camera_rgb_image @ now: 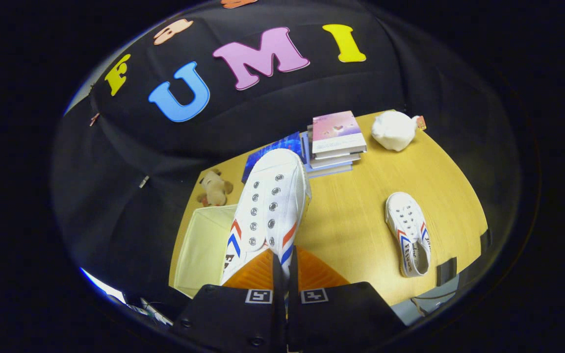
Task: Open the storage box then place both shoes into the box .Put the left shoe in first, then the right shoe, with the right side of both shoes facing outward in a uniform manner.
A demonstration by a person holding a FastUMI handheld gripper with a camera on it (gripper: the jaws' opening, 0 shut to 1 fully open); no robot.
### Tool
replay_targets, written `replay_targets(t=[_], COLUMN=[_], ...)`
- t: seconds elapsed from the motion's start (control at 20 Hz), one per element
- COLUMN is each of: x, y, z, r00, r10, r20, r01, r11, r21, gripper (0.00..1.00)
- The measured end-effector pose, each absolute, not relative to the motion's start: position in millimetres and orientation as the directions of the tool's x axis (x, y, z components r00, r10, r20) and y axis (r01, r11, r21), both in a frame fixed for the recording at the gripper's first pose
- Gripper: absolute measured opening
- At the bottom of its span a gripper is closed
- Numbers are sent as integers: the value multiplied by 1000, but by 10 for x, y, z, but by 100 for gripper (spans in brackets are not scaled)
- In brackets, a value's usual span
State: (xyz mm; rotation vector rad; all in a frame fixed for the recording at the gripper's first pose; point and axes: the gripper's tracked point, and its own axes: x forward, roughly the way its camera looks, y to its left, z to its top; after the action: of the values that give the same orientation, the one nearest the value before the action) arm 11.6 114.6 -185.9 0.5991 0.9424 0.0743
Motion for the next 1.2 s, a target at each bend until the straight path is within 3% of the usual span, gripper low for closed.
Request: replay_targets(t=[0.3,0.65,1.2], x=[334,154,24], y=[1997,2870,3401], z=[-1444,-1980,-2918], r00=[591,470,270], r10=[436,482,366], r20=[-679,-740,-891], r01=[156,175,137], r11=[764,771,901], r21=[626,613,411], gripper=[6,6,6])
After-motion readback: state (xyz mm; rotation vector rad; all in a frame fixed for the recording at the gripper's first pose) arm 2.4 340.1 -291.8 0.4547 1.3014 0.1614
